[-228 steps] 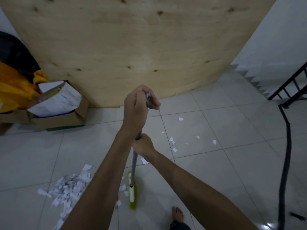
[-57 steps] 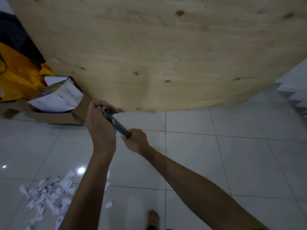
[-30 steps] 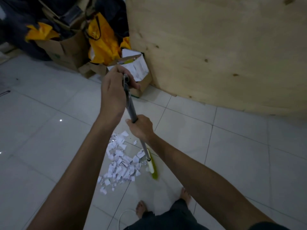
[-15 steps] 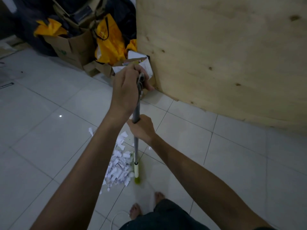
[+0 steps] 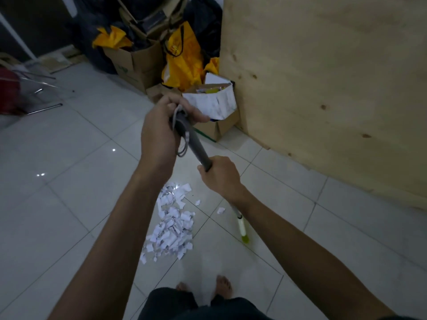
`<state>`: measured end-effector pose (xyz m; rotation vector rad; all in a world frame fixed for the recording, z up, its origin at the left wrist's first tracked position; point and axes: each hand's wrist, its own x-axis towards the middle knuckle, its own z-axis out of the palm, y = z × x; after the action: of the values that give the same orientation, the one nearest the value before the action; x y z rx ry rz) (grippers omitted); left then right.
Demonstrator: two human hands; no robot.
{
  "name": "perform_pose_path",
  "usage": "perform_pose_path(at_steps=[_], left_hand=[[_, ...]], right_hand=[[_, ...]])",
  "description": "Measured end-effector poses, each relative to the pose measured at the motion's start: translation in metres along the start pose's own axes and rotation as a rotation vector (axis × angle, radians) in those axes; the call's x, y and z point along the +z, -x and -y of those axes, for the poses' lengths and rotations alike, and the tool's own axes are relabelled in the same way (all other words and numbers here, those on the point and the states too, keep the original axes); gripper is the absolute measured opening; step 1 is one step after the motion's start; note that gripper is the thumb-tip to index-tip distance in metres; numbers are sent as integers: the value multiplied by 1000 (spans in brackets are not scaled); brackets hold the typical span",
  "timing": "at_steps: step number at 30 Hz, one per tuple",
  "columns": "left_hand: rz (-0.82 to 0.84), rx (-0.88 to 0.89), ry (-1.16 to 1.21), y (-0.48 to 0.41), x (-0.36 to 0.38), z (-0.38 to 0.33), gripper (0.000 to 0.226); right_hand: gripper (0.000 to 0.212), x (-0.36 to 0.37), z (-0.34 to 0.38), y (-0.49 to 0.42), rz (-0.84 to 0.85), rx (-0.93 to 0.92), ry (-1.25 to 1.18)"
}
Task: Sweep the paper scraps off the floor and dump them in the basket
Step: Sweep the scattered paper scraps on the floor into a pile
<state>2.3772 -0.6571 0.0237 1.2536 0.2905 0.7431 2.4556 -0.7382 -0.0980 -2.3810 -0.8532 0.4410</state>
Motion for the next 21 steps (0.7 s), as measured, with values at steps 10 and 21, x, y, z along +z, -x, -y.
perform_pose_path(at_steps=[10,21], left_hand=[[-246,-136,24,3,-56,40,37],[-310,-58,-56,-36,-174,-20,37]], right_hand=[[23,70,4,-31,49,26,17],[25,152,131,-64,54,-10,-139]])
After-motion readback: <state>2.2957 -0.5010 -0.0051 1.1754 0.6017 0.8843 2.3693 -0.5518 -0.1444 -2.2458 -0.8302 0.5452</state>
